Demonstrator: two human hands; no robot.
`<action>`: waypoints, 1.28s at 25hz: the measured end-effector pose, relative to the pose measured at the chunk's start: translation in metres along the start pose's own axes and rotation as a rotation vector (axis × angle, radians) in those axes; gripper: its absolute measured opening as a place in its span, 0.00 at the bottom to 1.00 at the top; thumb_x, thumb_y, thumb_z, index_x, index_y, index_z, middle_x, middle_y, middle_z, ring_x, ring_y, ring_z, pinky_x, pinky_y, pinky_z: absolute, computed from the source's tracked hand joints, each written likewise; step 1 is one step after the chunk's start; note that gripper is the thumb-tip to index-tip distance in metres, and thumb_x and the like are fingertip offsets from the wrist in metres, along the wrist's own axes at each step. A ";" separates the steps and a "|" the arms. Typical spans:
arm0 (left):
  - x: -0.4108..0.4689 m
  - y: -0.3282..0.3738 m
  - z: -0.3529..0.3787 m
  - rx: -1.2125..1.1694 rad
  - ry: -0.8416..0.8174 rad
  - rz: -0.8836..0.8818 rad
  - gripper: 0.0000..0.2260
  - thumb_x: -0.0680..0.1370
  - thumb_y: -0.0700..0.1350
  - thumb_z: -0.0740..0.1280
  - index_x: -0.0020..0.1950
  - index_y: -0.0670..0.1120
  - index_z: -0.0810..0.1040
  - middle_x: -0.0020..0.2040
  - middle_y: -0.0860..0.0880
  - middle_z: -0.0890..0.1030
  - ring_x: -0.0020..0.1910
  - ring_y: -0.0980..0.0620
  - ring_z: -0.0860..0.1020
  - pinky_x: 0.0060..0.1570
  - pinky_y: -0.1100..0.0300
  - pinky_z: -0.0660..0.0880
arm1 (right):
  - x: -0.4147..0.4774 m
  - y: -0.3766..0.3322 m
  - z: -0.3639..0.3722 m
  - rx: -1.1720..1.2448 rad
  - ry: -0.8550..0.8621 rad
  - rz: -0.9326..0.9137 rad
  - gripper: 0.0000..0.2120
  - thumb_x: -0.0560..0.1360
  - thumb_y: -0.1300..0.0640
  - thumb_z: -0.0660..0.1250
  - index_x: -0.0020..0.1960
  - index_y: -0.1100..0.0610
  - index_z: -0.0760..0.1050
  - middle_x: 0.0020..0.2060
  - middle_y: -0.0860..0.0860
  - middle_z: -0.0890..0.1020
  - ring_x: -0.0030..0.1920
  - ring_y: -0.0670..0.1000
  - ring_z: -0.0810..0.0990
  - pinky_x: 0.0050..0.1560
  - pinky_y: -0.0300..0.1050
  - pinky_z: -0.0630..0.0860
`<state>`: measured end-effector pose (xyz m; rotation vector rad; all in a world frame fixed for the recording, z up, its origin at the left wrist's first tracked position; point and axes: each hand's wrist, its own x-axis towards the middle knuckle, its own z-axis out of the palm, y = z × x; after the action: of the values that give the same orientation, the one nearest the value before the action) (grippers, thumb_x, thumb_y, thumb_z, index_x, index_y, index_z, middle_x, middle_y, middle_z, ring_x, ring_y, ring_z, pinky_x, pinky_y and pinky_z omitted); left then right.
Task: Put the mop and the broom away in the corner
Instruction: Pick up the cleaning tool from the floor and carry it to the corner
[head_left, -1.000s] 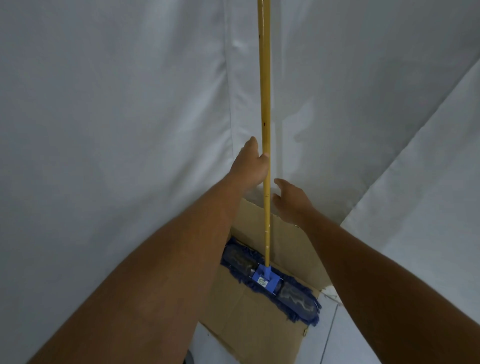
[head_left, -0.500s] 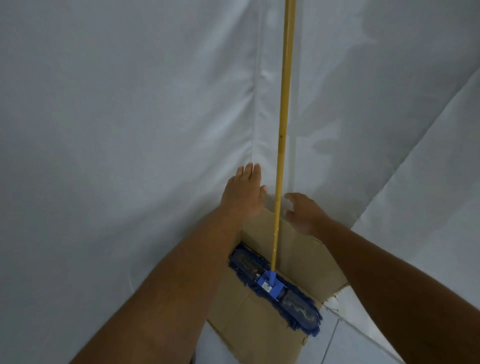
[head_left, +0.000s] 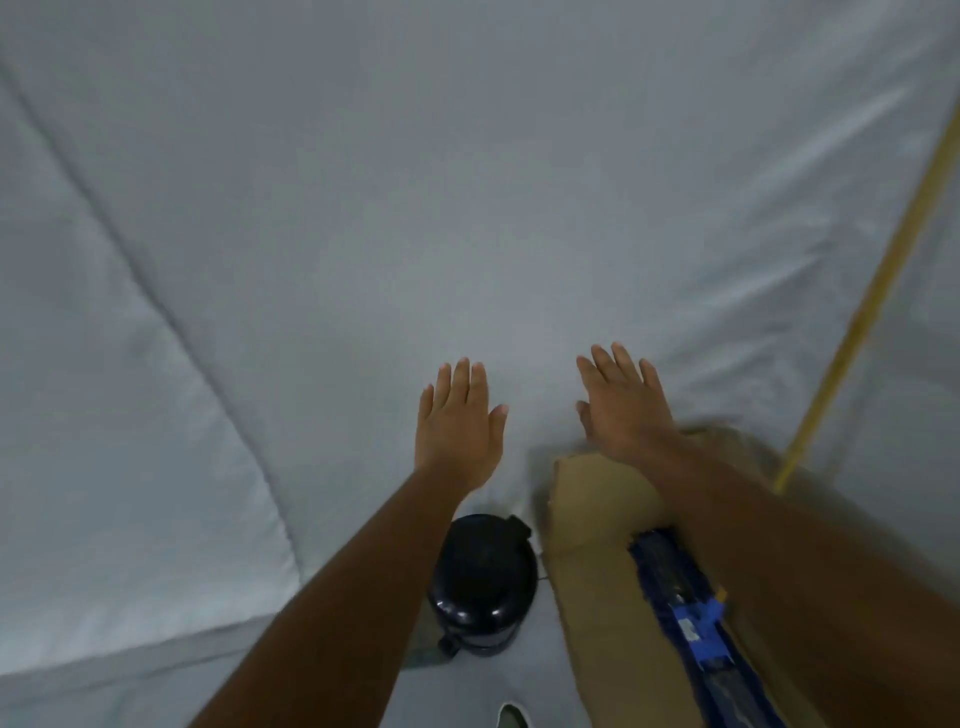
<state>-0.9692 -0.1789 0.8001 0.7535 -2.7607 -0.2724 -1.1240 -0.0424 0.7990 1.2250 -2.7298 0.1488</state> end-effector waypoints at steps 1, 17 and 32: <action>-0.030 -0.030 -0.002 0.008 -0.004 -0.062 0.28 0.82 0.55 0.46 0.78 0.43 0.46 0.80 0.44 0.48 0.78 0.44 0.45 0.76 0.48 0.46 | -0.002 -0.028 0.000 0.006 -0.007 -0.050 0.27 0.80 0.50 0.53 0.76 0.55 0.49 0.78 0.53 0.50 0.77 0.56 0.44 0.76 0.57 0.46; -0.651 -0.355 -0.073 0.126 0.165 -1.377 0.27 0.82 0.52 0.48 0.78 0.43 0.43 0.79 0.43 0.44 0.78 0.44 0.41 0.76 0.49 0.42 | -0.261 -0.632 0.077 0.054 -0.315 -1.204 0.28 0.79 0.51 0.54 0.77 0.54 0.49 0.78 0.51 0.49 0.77 0.53 0.43 0.76 0.55 0.44; -0.961 -0.360 0.089 -0.151 -0.101 -2.028 0.27 0.82 0.51 0.50 0.78 0.44 0.47 0.79 0.42 0.48 0.78 0.42 0.45 0.76 0.47 0.46 | -0.564 -0.829 0.312 -0.166 -0.809 -1.873 0.29 0.78 0.54 0.60 0.75 0.58 0.54 0.77 0.56 0.56 0.76 0.56 0.54 0.74 0.54 0.53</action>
<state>-0.0294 0.0252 0.4300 2.9885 -0.8968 -0.7492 -0.1618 -0.2247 0.4202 3.3830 -0.6604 -0.8398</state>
